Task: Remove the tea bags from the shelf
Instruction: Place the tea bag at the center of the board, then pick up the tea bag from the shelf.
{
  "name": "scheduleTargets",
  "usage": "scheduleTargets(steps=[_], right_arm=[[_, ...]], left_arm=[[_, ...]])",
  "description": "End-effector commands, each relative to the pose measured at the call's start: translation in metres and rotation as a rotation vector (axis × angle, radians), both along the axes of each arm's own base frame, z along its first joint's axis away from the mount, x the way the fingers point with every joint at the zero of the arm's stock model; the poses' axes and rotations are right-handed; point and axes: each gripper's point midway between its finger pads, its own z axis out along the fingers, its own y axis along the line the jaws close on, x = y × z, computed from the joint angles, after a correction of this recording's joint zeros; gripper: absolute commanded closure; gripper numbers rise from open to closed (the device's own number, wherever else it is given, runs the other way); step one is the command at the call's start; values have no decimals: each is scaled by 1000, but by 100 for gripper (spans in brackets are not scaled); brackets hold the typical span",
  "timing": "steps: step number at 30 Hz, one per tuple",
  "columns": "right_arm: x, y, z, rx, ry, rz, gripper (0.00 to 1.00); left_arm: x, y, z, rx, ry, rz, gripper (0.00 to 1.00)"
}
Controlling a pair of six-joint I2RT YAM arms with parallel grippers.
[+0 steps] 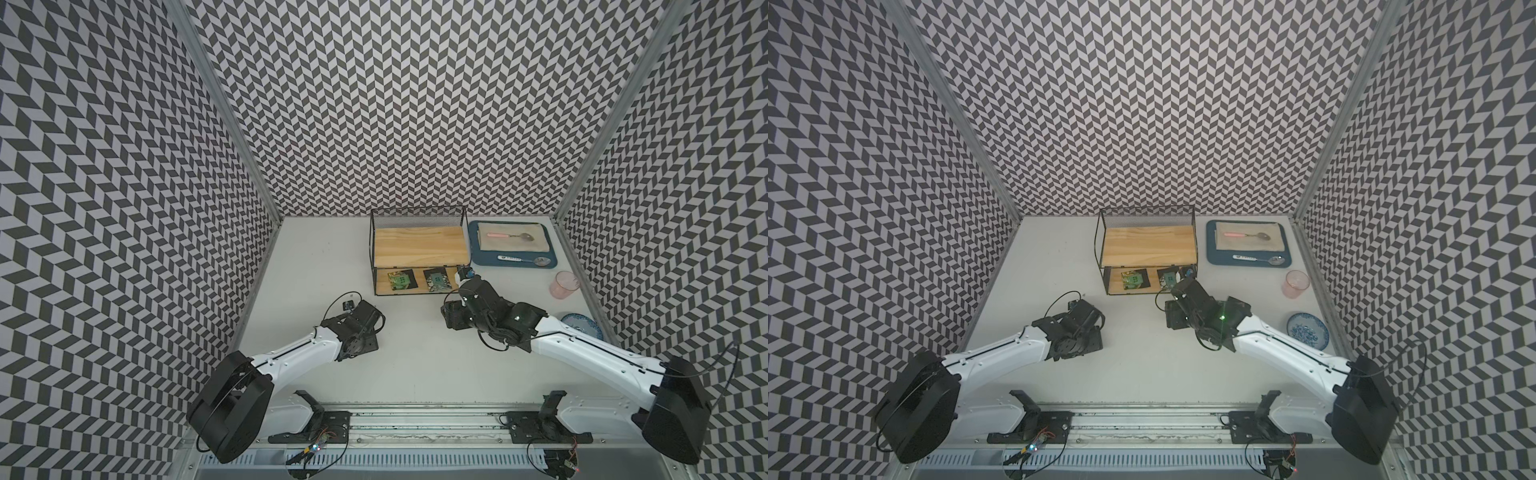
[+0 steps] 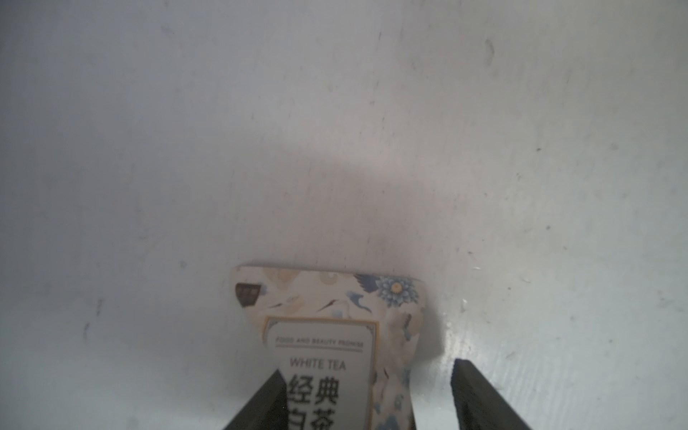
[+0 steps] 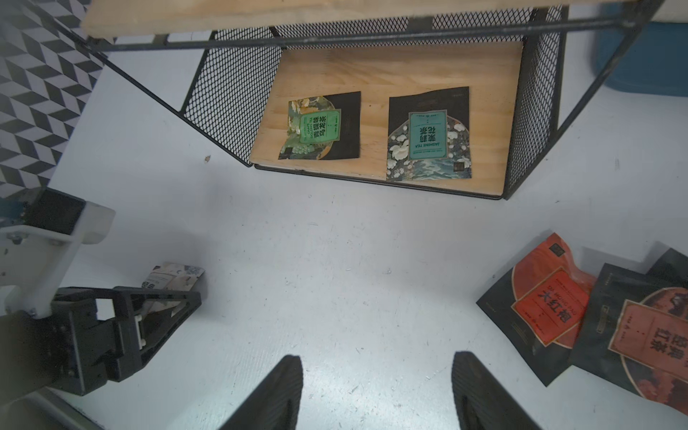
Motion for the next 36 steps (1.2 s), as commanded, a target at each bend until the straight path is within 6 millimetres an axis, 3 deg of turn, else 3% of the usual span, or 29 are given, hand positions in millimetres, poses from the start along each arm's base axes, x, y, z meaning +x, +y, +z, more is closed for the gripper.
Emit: scheduleTargets(steps=[1, 7, 11, 19, 24, 29, 33, 36], right_arm=[[0, 18, 3, 145, 19, -24, 34], [-3, 22, -5, 202, 63, -54, 35], [-2, 24, -5, 227, 71, -74, 36], [-2, 26, -4, 283, 94, -109, 39], [-2, 11, 19, 291, 37, -143, 40], [-7, -10, 37, 317, -22, -190, 40], [-9, -23, 52, 312, -55, -203, 41], [-10, -29, 63, 309, -78, -205, 41]], left_arm=[[11, -9, 28, -39, -59, -4, 24], [20, -18, 52, -78, -99, -11, 18], [29, -31, 83, -174, -158, -7, 19], [50, -60, 129, -708, -272, 141, 34], [53, -62, 121, -980, -348, 310, 34], [63, -63, 98, -1053, -338, 435, 34], [73, -73, 85, -1110, -326, 543, 49], [85, -81, 77, -1144, -320, 594, 47]])
